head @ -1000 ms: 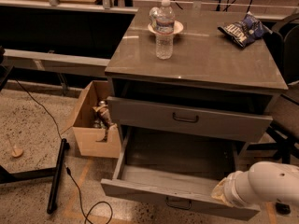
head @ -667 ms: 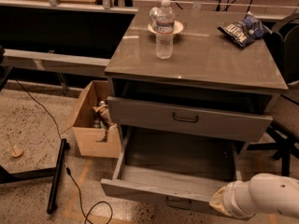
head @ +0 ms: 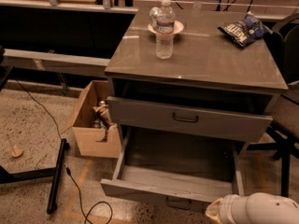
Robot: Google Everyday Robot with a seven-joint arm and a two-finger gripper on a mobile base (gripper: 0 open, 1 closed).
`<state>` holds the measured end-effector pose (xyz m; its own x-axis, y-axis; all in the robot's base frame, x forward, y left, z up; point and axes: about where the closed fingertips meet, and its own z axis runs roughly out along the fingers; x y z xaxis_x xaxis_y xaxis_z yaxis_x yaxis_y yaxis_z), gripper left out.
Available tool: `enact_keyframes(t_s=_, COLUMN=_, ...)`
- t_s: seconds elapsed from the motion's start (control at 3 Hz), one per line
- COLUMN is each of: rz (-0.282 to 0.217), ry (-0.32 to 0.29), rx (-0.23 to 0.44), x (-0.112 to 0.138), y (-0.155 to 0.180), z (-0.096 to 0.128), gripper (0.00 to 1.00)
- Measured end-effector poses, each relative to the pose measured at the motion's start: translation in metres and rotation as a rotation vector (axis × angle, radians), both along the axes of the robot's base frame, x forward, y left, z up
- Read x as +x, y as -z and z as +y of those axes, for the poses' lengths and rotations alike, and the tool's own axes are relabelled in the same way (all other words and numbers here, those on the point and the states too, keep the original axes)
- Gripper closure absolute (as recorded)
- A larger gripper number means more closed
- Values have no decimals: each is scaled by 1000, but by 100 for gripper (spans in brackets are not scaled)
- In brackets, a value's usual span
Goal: Close middle drawer
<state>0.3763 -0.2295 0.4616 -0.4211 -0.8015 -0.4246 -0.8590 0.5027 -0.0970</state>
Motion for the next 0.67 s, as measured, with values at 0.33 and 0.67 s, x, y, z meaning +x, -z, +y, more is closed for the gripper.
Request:
enact_keyframes(t_s=0.33, rz=-36, ry=29, rx=3, x=0, y=23, z=-3, gripper=100)
enact_keyframes(t_s=0.67, rz=-95, ry=58, rx=-21, x=11, y=38, z=-18, gripper=100)
